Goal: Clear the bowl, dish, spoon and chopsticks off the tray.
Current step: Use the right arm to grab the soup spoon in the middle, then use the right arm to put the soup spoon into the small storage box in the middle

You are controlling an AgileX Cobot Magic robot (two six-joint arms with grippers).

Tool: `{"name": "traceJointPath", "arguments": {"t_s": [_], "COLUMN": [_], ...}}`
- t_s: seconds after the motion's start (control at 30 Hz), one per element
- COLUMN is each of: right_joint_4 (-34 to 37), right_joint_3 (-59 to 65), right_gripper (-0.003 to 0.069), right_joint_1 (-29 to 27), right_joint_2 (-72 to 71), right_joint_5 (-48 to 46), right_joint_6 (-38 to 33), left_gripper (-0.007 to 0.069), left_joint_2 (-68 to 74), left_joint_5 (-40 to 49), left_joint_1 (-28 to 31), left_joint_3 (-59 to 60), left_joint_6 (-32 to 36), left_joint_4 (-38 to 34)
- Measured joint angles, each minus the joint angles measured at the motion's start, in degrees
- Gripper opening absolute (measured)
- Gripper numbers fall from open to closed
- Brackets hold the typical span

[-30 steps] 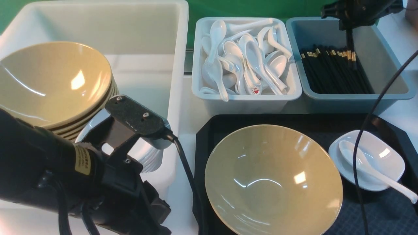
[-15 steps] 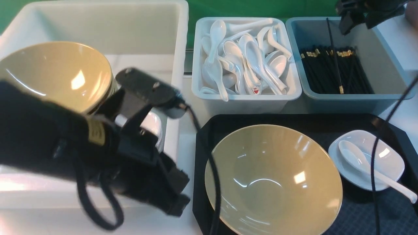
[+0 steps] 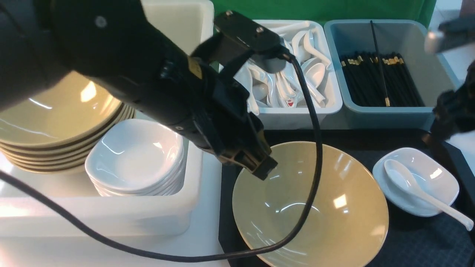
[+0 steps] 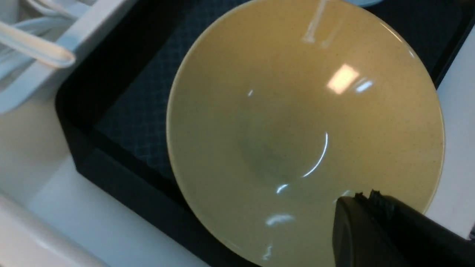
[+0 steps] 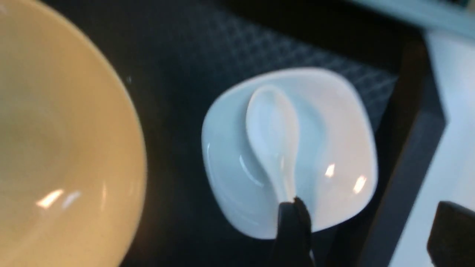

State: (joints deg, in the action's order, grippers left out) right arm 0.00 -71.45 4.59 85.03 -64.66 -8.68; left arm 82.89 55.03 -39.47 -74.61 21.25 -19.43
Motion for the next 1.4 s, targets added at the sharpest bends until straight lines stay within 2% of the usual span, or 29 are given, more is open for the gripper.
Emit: {"name": "traceJointPath", "arguments": {"t_s": [0.2,0.37,0.6,0.67,0.73,0.77,0.8,0.83,0.97,1.13,1.3,1.37,1.4], "right_joint_4": [0.0,0.0,0.0,0.0,0.0,0.0,0.0,0.0,0.0,1.4,11.3,14.3,15.9], "right_joint_3": [6.8,8.5,8.5,8.5,8.4,8.3,7.7,7.3,4.3,-5.1,-16.5,-20.1,-23.9], "right_gripper": [0.0491,0.0489,0.0485,0.0460,0.0375,0.0365,0.0280,0.0246,0.0248,0.0248,0.0248,0.0248,0.0248], "right_joint_1": [0.0,0.0,0.0,0.0,0.0,0.0,0.0,0.0,0.0,2.1,7.8,10.0,11.9], "right_joint_2": [2.3,8.7,16.6,18.1,18.7,18.7,18.7,18.6,15.6,10.0,11.1,12.7,15.8], "right_joint_5": [5.3,6.2,7.8,8.3,8.4,8.4,8.0,7.8,6.7,6.2,16.9,22.6,28.3], "right_joint_6": [-0.7,-4.6,-4.8,-4.9,-4.9,-4.9,-4.9,-4.9,-4.9,-4.6,-6.1,-6.6,-7.3], "left_gripper": [-0.0015,-0.0015,-0.0015,-0.0015,-0.0015,-0.0015,-0.0015,-0.0015,-0.0015,-0.0015,-0.0015,-0.0015,-0.0015], "left_joint_2": [1.7,1.8,1.8,1.8,1.8,1.8,1.8,1.8,0.9,-5.2,-12.0,-13.2,-14.2], "left_joint_5": [3.0,3.2,3.2,3.2,3.1,3.1,3.1,3.1,3.9,6.6,7.8,7.9,8.1], "left_joint_1": [0.0,0.0,0.0,0.0,0.0,0.0,0.0,0.0,0.0,1.4,4.1,4.2,4.3], "left_joint_3": [0.0,0.8,4.4,5.5,6.2,6.2,6.2,6.2,6.3,6.3,6.3,6.3,6.3], "left_joint_6": [2.3,2.6,3.0,3.5,3.7,3.7,3.8,3.9,2.8,-4.1,-8.6,-9.3,-9.9], "left_joint_4": [-1.0,-0.9,-0.8,-0.6,-0.3,-0.3,-0.3,-0.1,2.6,10.4,13.3,13.4,13.2]}}
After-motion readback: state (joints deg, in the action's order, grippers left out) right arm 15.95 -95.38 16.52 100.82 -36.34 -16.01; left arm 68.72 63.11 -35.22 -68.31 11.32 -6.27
